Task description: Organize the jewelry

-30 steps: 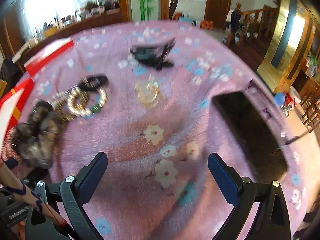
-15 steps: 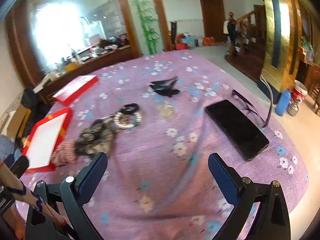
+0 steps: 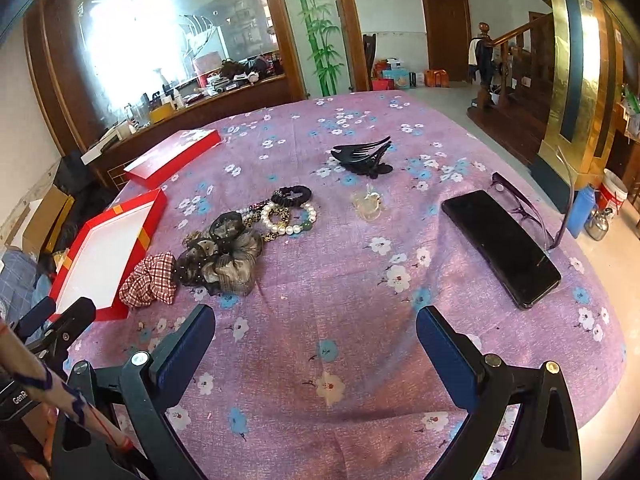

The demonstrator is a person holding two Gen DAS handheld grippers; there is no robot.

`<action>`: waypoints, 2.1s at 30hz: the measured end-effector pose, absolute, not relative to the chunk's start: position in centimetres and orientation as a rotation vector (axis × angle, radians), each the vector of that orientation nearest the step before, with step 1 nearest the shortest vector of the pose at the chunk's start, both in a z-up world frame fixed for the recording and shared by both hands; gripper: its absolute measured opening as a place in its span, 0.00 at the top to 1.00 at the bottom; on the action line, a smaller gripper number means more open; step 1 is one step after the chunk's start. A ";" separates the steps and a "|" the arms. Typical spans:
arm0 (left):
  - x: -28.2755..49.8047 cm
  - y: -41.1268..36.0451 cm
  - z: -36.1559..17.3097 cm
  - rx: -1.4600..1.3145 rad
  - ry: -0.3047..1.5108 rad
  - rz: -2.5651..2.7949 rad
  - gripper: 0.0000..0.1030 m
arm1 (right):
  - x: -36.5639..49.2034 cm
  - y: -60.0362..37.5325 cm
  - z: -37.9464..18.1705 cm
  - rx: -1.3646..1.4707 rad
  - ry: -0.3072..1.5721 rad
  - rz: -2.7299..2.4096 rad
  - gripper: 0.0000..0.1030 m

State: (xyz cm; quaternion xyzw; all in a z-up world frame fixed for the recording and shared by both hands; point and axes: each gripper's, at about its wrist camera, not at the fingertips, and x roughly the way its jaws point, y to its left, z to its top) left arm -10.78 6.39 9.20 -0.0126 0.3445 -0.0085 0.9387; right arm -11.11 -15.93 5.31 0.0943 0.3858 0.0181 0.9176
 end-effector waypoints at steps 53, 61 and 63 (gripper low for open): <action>-8.2 16.7 6.7 -0.127 0.765 -0.017 0.01 | 0.3 -4.6 1.0 0.028 0.977 0.232 0.40; -5.5 11.8 6.3 -0.047 0.832 -0.200 0.28 | -1.1 -8.7 1.9 0.143 0.920 0.218 0.77; -4.4 9.7 5.8 0.001 0.854 -0.219 0.28 | -1.7 -9.9 2.4 0.164 0.904 0.211 0.77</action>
